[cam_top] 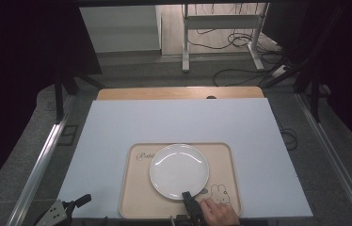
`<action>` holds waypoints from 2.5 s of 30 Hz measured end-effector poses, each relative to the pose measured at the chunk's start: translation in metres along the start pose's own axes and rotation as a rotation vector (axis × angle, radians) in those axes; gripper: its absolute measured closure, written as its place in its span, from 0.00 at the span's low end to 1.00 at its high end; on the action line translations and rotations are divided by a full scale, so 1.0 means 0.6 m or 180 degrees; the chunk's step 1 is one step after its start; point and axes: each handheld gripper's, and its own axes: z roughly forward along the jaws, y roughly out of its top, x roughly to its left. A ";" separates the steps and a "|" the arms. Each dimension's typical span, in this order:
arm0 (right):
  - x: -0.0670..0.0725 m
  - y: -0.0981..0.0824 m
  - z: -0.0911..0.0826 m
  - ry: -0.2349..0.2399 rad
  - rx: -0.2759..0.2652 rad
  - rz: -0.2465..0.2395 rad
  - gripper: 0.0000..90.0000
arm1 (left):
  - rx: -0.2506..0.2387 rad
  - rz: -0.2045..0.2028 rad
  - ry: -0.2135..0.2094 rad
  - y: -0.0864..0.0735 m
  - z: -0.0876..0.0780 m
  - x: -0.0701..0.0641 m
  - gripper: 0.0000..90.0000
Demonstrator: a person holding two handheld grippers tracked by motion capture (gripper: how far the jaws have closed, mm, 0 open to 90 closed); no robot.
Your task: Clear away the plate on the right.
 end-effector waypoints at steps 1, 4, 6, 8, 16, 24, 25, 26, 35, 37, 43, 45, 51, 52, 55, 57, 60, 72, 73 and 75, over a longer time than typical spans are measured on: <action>0.000 0.000 -0.001 0.0002 0.0002 0.0010 0.84 | 0.0000 0.0001 0.0000 0.000 0.000 0.000 0.02; 0.000 0.001 -0.002 0.0000 0.0011 0.0008 0.82 | -0.0001 0.0001 -0.0001 0.000 0.000 0.000 0.02; -0.001 0.002 -0.004 -0.0008 0.0009 0.0006 0.81 | 0.0001 0.0005 -0.0001 0.000 0.000 0.000 0.02; -0.003 0.002 -0.006 -0.0029 -0.0016 -0.0019 0.81 | -0.0001 0.0002 -0.0001 0.000 0.000 0.000 0.02; -0.007 0.000 -0.017 -0.0042 -0.0040 0.0021 0.78 | -0.0008 -0.0002 -0.0002 0.000 0.000 0.000 0.02; -0.011 -0.002 -0.030 -0.0015 -0.0063 0.0051 0.76 | -0.0014 -0.0004 -0.0002 0.000 -0.001 0.000 0.02; -0.010 -0.003 -0.031 -0.0061 -0.0096 0.0072 0.75 | -0.0015 -0.0004 -0.0002 0.000 -0.001 0.000 0.02; -0.012 -0.003 -0.034 -0.0025 -0.0063 0.0052 0.75 | -0.0015 -0.0004 -0.0001 0.000 -0.001 0.000 0.02; -0.023 -0.016 -0.043 -0.0052 -0.0067 0.0221 0.68 | -0.0013 -0.0003 0.0000 0.000 -0.001 0.000 0.02; -0.025 -0.019 -0.043 -0.0043 -0.0066 0.0243 0.65 | -0.0014 -0.0002 -0.0001 0.000 -0.001 0.000 0.02; -0.032 -0.025 -0.041 -0.0007 -0.0064 0.0403 0.57 | -0.0017 -0.0009 0.0006 0.000 -0.001 0.000 0.02; -0.036 -0.029 -0.041 -0.0004 -0.0067 0.0444 0.55 | -0.0017 -0.0008 0.0006 0.000 -0.001 0.000 0.02; -0.047 -0.042 -0.039 0.0048 -0.0127 0.0717 0.48 | -0.0021 -0.0017 0.0010 0.000 -0.001 0.001 0.02; -0.049 -0.044 -0.038 0.0060 -0.0135 0.0757 0.46 | -0.0019 -0.0017 0.0011 0.000 -0.001 0.001 0.02; -0.053 -0.052 -0.036 0.0087 -0.0171 0.0896 0.43 | -0.0017 -0.0012 0.0014 0.000 -0.001 0.000 0.02; -0.056 -0.056 -0.034 0.0103 -0.0212 0.1015 0.41 | -0.0019 -0.0015 0.0014 0.000 -0.001 0.000 0.02; -0.063 -0.064 -0.035 0.0113 -0.0220 0.1156 0.38 | -0.0018 -0.0016 0.0012 0.000 -0.001 0.001 0.02; -0.084 -0.098 -0.033 0.0327 -0.0320 0.1591 0.29 | -0.0017 -0.0009 0.0006 0.000 -0.001 0.000 0.02; -0.085 -0.099 -0.033 0.0339 -0.0325 0.1616 0.27 | -0.0016 -0.0009 0.0008 0.000 -0.001 0.000 0.02; -0.086 -0.100 -0.033 0.0375 -0.0340 0.1688 0.25 | -0.0016 -0.0010 0.0007 0.000 -0.001 0.001 0.02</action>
